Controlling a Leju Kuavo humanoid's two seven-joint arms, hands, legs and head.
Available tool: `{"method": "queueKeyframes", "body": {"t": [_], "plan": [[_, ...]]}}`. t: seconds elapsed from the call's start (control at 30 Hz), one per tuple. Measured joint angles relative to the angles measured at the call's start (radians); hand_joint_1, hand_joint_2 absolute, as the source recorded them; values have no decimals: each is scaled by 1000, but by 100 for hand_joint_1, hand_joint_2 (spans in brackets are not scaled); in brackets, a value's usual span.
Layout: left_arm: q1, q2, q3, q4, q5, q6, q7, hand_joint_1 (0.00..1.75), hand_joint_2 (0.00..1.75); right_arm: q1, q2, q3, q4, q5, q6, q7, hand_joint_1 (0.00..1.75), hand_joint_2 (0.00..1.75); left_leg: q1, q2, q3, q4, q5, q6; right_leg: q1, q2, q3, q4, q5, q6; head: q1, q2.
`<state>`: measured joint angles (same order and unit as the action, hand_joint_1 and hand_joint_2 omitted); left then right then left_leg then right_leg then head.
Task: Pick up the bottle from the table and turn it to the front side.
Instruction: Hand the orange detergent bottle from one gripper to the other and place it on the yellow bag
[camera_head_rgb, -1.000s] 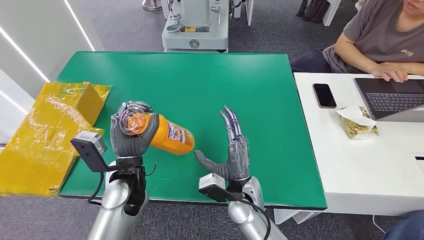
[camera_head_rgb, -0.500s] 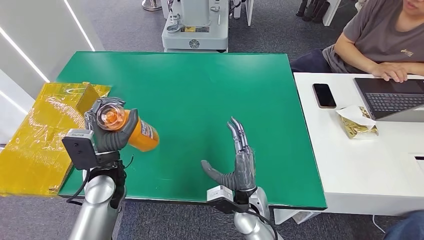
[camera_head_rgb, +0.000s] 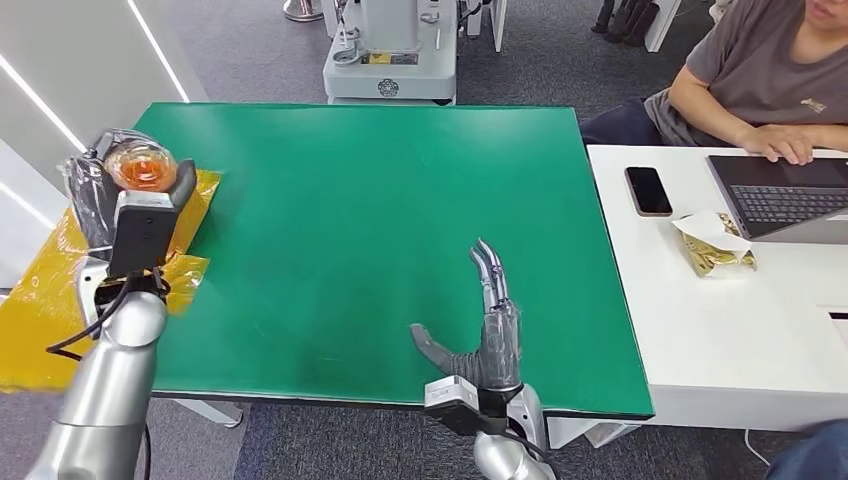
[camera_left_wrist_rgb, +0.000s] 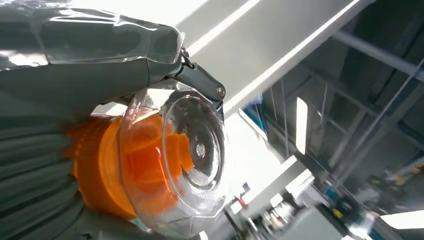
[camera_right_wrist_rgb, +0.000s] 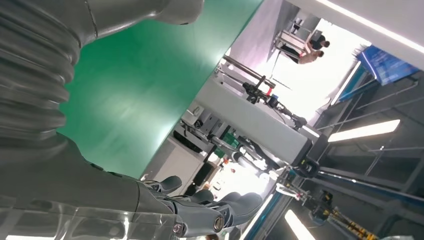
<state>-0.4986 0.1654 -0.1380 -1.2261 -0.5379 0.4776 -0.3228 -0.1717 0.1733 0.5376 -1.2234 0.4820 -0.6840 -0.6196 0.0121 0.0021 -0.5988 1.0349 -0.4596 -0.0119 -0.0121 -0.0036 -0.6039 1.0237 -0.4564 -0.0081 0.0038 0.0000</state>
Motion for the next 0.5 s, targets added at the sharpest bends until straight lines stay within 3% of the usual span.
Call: {"method": "queueKeyframes", "body": {"t": [0.13,0.33,0.5], "plan": [[-88,72,-2,76,-112,3,48,175,175,0,-4,0,-11,-8,0,6,0,175,0,0,0,0,0,0,0,0,0,0,0,0,0,0],[-151,115,-6,147,-151,0,67,175,175,0,-4,0,-16,-7,0,10,0,175,0,1,0,0,0,0,0,1,0,0,0,0,0,0],[-207,177,-50,221,-229,-63,110,175,175,-5,-7,9,-24,-25,0,41,0,175,0,2,0,0,0,0,0,2,0,0,0,0,0,0]]}}
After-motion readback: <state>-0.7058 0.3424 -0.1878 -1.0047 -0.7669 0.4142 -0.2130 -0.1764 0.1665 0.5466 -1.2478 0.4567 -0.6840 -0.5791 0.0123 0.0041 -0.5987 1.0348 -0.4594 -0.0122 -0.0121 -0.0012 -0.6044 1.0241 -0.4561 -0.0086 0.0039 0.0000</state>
